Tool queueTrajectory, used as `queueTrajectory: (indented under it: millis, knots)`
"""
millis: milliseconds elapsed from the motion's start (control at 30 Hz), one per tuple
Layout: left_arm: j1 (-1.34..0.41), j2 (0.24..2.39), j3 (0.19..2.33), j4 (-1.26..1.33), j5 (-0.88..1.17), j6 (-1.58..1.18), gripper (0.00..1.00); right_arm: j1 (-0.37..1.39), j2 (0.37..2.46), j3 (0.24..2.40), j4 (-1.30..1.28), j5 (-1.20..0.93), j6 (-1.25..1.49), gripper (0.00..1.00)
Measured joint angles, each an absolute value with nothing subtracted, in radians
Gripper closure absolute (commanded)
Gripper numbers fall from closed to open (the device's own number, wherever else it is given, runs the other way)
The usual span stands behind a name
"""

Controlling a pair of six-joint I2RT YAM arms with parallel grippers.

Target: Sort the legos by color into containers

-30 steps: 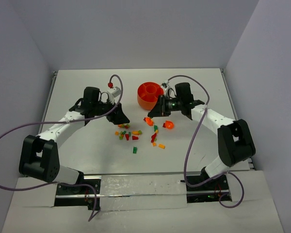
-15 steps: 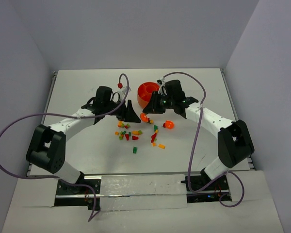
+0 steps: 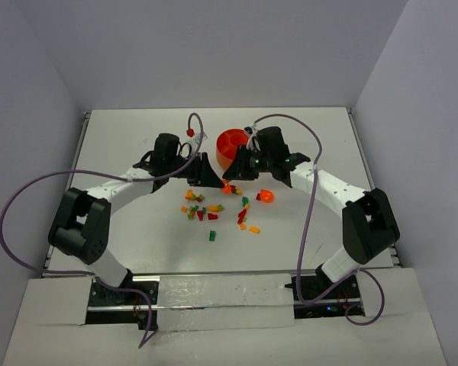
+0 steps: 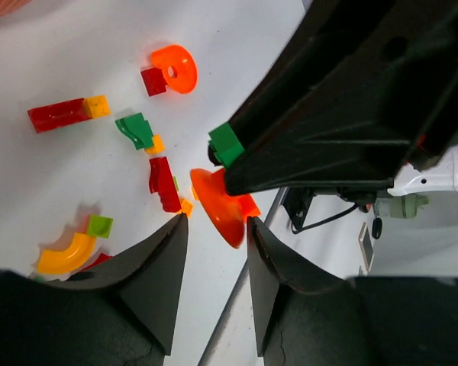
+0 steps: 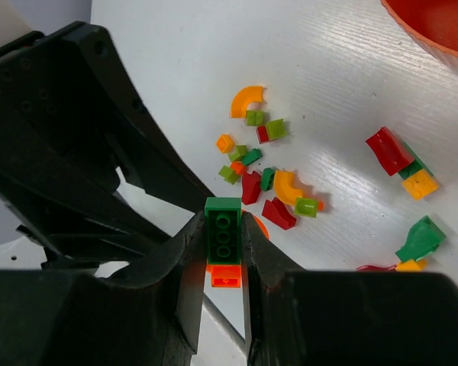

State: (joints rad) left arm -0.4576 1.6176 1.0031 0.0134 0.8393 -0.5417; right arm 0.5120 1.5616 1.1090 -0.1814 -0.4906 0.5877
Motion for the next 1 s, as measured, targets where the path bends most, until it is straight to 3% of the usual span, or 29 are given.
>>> queueTrajectory:
  millis: [300,733,1000]
  knots:
    - [-0.456,1.666,1.042,0.005,0.861,-0.568,1.0,0.524,1.56,1.13,-0.217,-0.439,0.585,1.0]
    - [-0.421,1.667,1.038,-0.066,0.832,-0.488,1.0,0.515,1.547,1.163,-0.273,-0.384,0.53,1.0]
    - [-0.251,1.629,1.054,-0.31,0.503,-0.169,1.0,0.303,1.424,1.136,-0.414,-0.324,0.16,1.0]
